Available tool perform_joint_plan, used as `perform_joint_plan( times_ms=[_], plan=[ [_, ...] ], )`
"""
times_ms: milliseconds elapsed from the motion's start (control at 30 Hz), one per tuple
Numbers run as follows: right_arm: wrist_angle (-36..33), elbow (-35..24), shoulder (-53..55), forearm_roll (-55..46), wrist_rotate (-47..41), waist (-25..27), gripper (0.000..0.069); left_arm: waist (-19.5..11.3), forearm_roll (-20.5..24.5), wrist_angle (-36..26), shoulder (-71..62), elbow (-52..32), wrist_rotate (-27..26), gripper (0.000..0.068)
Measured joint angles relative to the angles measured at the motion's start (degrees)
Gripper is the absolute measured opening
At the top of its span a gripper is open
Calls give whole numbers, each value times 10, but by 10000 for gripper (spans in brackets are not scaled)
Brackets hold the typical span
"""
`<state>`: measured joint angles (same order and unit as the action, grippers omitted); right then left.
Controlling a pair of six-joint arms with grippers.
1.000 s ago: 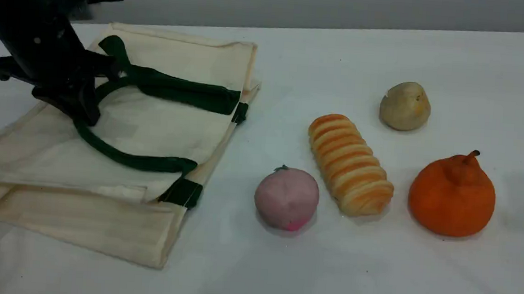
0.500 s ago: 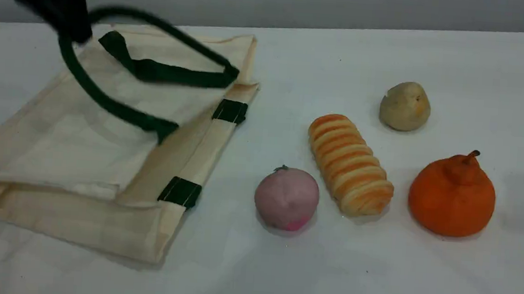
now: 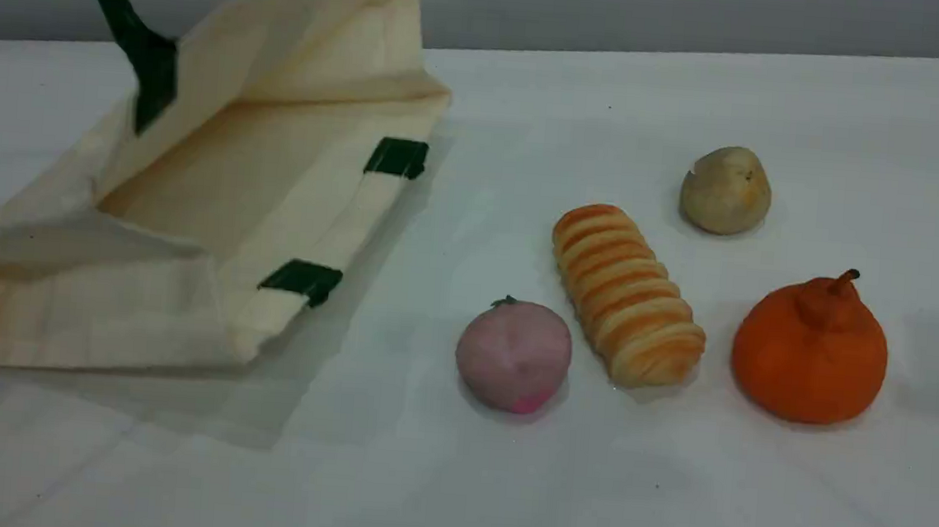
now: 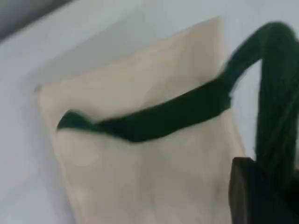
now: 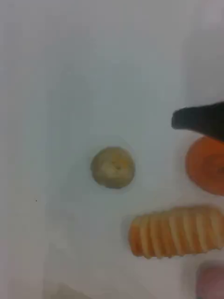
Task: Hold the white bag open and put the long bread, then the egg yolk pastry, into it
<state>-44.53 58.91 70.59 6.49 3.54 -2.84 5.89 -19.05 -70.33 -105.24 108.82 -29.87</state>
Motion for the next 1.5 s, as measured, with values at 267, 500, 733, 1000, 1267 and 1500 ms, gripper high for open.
perform_joint_plan(
  times_ms=[267, 500, 733, 1000, 1267, 1500],
  plan=[
    [-3, 0, 0, 12, 0, 0, 545, 0, -57, 1, 67, -1, -93, 78],
    [-6, -1, 5, 13, 2, 0, 545, 0, -80, 2, 94, -2, -147, 78],
    [-27, -2, 15, 40, 25, -1, 545, 0, -78, 3, 95, -2, -164, 78],
    [-31, -2, 71, 120, 98, -22, 545, 0, -64, 4, 94, -2, -150, 78],
    [-27, -2, 151, 114, 104, -87, 545, 0, -56, 4, 94, -2, -146, 78],
    [2, -2, 227, 114, 100, -118, 545, 0, -63, 3, 94, -2, -144, 78]
  ],
)
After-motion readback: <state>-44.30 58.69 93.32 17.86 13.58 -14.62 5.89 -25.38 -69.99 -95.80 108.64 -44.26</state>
